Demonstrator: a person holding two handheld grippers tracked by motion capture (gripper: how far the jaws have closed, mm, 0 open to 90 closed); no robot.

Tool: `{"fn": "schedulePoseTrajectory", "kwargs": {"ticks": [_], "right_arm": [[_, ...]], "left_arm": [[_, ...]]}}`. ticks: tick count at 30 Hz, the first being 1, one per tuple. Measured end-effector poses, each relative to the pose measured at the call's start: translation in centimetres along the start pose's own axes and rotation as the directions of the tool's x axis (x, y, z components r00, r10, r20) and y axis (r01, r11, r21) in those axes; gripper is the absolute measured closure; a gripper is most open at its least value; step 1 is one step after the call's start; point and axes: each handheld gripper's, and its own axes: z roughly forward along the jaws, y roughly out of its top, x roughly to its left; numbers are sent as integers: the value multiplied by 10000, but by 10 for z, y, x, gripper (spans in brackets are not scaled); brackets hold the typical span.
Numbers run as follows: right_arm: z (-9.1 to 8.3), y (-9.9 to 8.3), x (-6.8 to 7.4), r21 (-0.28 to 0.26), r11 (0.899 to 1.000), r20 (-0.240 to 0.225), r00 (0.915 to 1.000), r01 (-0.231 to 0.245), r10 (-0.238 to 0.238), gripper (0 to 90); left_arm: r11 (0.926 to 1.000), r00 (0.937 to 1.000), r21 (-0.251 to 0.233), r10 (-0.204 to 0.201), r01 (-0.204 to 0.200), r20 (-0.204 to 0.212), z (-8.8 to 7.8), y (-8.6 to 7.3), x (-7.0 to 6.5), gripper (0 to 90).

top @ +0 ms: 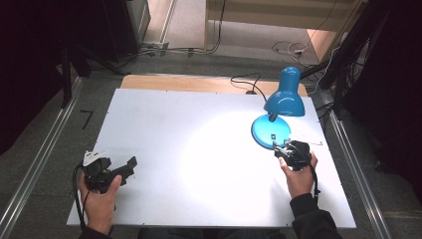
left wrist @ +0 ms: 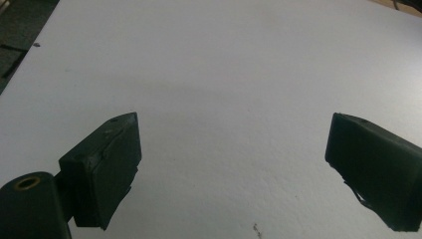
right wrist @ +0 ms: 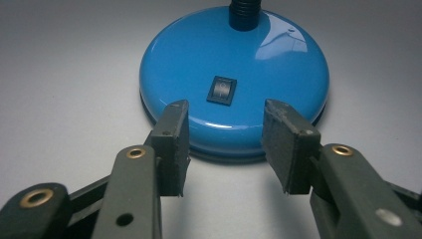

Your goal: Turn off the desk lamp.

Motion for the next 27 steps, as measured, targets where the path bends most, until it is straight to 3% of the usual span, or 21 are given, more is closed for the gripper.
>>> {"fn": "schedulePoseTrajectory", "kwargs": {"ticks": [9,15,27], "right_arm": [[5,2,1,-80,9999,-94,9999,106,-107,674],[8,4,0,-201,9998,-106,9999,70,-73,876],[18,8,2,-625,9980,-33,10000,-21,19,883]], "left_arm": [[10000,10000,32,50,-50,56,0,0,0,82],[10000,9999,19,0,0,106,1,0,0,82],[10000,9999,16,-15,14,131,1,0,0,83]]}}
